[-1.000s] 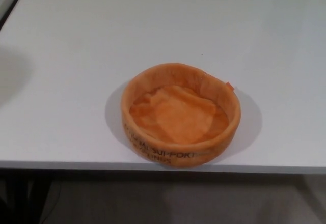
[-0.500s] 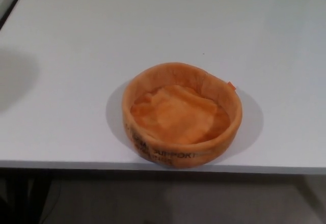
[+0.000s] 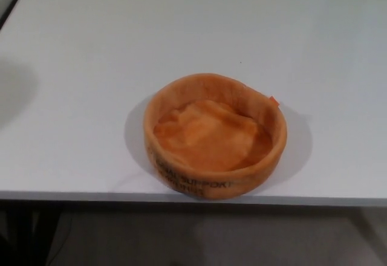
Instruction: A soft plate is kept in the center of the table close to the robot and the robot uses its left hand to pick up the plate, turns it upside down and places it back on the table
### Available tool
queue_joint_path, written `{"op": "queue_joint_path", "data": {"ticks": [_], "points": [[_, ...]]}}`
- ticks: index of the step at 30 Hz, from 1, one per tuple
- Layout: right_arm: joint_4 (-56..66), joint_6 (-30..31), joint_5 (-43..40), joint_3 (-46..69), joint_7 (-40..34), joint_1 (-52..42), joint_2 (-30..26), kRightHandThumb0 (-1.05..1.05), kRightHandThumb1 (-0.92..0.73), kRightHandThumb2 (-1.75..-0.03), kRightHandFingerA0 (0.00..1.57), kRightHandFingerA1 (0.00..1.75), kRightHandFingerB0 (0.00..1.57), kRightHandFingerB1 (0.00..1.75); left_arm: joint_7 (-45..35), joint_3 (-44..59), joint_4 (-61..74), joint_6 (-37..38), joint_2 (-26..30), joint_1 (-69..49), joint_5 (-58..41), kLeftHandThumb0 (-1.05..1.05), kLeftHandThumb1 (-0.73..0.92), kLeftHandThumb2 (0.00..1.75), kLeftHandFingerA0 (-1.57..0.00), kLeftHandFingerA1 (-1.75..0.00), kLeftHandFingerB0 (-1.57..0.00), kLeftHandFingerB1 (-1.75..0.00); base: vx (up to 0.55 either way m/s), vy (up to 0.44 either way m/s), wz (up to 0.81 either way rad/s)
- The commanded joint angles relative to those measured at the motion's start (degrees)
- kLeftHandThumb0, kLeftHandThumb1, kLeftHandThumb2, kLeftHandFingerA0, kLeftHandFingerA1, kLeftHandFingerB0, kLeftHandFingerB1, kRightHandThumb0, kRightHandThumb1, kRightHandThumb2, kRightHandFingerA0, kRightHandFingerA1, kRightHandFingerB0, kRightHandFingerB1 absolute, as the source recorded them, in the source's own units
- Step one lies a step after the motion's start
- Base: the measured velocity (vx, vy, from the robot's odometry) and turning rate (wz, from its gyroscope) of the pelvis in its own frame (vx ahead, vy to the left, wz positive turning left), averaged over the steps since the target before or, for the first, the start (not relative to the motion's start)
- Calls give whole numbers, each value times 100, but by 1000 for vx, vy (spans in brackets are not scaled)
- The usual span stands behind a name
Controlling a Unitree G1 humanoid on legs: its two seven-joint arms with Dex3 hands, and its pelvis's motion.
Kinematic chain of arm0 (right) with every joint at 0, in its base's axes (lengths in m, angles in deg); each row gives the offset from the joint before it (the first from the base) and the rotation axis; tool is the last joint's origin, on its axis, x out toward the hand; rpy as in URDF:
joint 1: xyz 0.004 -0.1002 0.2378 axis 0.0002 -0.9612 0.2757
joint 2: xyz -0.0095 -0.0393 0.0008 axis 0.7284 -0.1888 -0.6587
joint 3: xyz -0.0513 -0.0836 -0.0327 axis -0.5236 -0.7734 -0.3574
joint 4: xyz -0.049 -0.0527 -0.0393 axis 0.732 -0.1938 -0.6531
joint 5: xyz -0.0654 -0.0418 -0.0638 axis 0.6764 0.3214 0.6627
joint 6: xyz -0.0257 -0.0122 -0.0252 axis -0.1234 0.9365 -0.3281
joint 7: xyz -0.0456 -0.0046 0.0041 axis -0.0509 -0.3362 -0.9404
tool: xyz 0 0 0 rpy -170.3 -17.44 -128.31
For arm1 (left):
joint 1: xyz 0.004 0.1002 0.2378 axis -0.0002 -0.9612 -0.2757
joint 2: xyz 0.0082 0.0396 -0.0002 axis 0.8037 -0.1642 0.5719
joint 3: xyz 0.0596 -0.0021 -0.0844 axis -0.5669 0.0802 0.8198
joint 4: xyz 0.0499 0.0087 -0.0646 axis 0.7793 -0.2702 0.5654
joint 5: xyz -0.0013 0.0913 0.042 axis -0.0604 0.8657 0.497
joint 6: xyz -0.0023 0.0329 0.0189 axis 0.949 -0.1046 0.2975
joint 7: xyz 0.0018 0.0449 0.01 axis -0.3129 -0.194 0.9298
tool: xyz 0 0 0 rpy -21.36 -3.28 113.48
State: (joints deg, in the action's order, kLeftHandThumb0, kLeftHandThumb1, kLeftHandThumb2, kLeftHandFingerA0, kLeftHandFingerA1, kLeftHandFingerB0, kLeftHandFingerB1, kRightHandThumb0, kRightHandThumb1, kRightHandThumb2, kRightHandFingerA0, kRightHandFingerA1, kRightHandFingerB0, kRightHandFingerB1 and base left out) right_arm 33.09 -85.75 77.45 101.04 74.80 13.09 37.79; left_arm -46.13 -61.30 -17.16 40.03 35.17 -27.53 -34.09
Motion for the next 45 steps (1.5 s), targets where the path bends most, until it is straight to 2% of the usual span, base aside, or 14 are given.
{"op": "queue_joint_path", "data": {"ticks": [1,9,10,14,15,22,24,28,29,40,41,43,44,45], "points": [[-52,-55,122,2,-38,-3,-111,-60,-87,-66,47,48,30,30,-62,-563,-116,-173,430,711,1095,-82,74,63,-37,-42,-35,-32,0,0,0],[16,65,-14,27,44,-1,-103,-60,-85,-66,49,49,31,31,-213,-1398,-45,-487,673,1410,1727,-84,75,64,-38,-43,-35,-32,0,0,0],[16,75,-27,33,53,1,-109,-61,-85,-66,49,48,31,31,-221,-1465,-61,-499,678,1460,1767,-85,59,100,-32,-53,-25,-44,0,0,0],[38,105,-55,10,81,21,-87,-60,-69,-102,43,60,22,47,-239,-1839,-262,-686,681,1702,2106,-84,74,63,-38,-40,-34,-31,0,0,0],[51,95,-35,6,72,6,-89,-59,-86,-66,49,49,31,30,-225,-1894,-297,-696,664,1729,2155,-91,63,76,-37,-45,-31,-36,0,0,0],[23,66,-11,17,61,65,-111,-61,-86,-66,47,49,31,30,31,-2416,-664,-471,318,1868,2713,-83,58,98,-31,-53,-23,-44,0,0,0],[4,-9,-2,45,38,72,-116,-63,-71,-102,45,60,25,47,178,-2621,-805,-387,193,1928,3016,-82,71,63,-38,-42,-35,-32,0,0,0],[-14,-71,53,49,0,80,-118,-59,-87,-67,49,49,32,30,378,-2867,-1138,-176,133,2082,3467,-87,61,70,-38,-45,-33,-37,0,0,0],[-25,-30,26,48,6,39,-93,-63,-72,-103,46,61,25,48,523,-3010,-1363,-64,121,2100,3734,-88,63,69,-40,-43,-35,-36,0,0,0],[-42,-20,-59,74,17,40,-36,-59,-84,-66,50,48,33,31,866,-3621,-2358,-97,-214,2391,4262,-105,55,102,-35,-46,-29,-39,0,0,0],[-49,-34,-38,83,1,13,-41,-60,-85,-66,50,47,33,31,863,-3674,-2382,-89,-257,2404,4287,-105,73,65,-40,-39,-35,-32,0,0,0],[-30,-26,-25,68,-9,-25,-21,-59,-85,-66,49,47,33,31,882,-3777,-2457,-52,-339,2447,4360,-105,55,101,-37,-47,-28,-39,0,0,0],[-34,-100,-6,67,-17,-35,-15,-59,-70,-101,43,58,24,47,895,-3890,-2474,-118,-480,2441,4417,-104,69,64,-40,-39,-36,-32,0,0,0],[-23,-110,-18,58,-9,-49,4,-57,-71,-103,44,60,23,47,892,-3922,-2472,-145,-511,2424,4438,-102,52,97,-35,-46,-29,-39,0,0,0]]}}
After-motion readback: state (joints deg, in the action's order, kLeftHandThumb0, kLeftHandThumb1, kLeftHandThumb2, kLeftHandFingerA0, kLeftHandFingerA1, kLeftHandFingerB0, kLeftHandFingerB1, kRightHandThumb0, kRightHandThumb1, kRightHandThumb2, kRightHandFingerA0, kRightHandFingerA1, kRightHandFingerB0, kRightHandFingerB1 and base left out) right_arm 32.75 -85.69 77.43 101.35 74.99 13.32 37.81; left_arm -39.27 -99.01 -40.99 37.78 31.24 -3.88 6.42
